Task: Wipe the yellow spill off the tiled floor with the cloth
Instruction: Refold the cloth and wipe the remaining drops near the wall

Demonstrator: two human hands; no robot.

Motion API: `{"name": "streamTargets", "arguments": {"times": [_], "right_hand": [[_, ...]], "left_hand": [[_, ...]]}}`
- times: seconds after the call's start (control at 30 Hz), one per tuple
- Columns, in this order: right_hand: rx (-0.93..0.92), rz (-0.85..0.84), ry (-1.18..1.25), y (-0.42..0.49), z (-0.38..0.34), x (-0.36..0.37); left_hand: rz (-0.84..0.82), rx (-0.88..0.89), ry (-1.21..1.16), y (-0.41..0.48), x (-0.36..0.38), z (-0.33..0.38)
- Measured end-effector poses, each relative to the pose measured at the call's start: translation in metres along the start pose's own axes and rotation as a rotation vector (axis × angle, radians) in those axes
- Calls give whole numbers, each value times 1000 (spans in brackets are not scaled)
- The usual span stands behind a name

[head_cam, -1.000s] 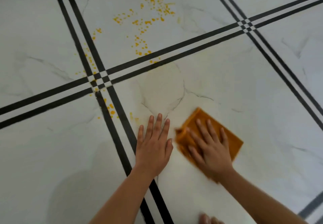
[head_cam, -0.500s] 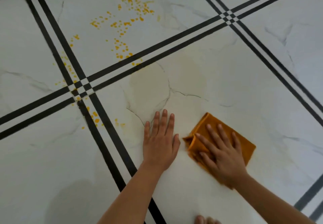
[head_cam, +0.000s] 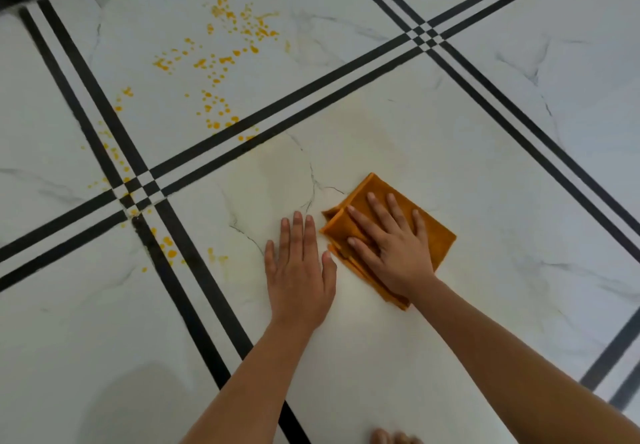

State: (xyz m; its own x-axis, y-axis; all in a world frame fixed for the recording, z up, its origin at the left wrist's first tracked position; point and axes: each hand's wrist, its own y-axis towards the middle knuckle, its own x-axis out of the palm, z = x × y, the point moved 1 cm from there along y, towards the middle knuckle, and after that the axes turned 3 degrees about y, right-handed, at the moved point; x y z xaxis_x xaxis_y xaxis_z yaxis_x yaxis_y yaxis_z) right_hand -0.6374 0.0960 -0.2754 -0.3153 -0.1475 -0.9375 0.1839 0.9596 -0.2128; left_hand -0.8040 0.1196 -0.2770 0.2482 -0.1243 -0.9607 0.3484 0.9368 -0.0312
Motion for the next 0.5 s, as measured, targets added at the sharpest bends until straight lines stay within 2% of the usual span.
{"name": "streamTargets", "arguments": {"times": [0.1, 0.2, 0.3, 0.4, 0.5], "right_hand": [[29, 27, 152, -6, 13, -15], [77, 35, 103, -23, 40, -37], [44, -48, -15, -34, 63, -55], [34, -60, -89, -26, 75, -63], [60, -29, -108, -14, 66, -66]], "left_hand": [[33, -68, -179, 9, -14, 37], [-12, -97, -297, 14, -23, 81], [-123, -85, -257, 17, -15, 118], [-259, -248, -220, 27, 5, 137], [-230, -347, -181, 37, 29, 137]]}}
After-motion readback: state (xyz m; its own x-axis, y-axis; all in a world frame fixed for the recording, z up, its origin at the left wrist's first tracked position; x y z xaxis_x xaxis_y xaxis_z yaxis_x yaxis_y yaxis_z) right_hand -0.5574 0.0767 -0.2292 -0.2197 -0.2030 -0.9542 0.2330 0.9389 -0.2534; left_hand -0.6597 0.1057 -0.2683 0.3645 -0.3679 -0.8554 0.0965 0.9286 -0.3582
